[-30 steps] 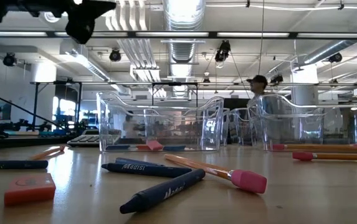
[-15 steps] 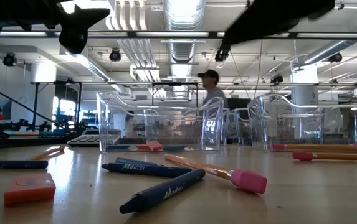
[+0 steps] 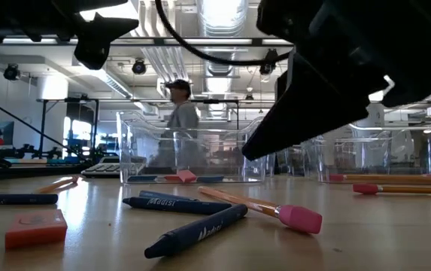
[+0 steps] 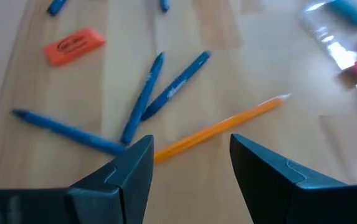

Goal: Sort crayons/erasers/pens/pencils in bins
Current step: Put the orange pencil into the bottom right transparent bin

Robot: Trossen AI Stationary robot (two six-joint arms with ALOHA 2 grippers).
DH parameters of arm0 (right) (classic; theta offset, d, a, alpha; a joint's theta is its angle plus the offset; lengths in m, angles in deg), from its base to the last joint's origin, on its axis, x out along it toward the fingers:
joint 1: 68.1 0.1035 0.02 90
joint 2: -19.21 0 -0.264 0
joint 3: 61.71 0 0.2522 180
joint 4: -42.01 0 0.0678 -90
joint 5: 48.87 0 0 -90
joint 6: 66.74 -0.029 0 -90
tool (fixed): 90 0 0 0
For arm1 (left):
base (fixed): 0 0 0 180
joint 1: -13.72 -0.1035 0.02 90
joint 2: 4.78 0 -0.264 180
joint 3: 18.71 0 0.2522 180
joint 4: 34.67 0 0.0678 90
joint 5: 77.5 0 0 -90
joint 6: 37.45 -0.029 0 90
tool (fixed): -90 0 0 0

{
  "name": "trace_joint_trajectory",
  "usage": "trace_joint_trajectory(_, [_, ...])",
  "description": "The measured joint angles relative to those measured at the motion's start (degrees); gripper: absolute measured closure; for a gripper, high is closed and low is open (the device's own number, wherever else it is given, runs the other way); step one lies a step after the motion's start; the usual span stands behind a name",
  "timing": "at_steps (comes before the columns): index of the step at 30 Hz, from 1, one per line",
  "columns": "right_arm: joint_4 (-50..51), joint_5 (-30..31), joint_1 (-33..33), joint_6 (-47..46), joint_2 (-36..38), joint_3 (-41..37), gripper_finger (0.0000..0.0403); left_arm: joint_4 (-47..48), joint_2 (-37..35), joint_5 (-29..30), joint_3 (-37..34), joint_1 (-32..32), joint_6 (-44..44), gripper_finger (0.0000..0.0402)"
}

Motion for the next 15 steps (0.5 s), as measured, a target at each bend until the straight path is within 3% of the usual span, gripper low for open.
trace_joint_trajectory(5, [2.21,-4.39,-0.53,-2.46,0.28,2.58,0.0202,0.13,0.5,0.02,0.11,0.0,0.11,0.0217])
trace_joint_trajectory(15, [3.99,-4.57,3.94,-17.75,0.86,4.5,0.0202,0.08,0.57,-0.03,0.07,0.03,2.63,0.0216])
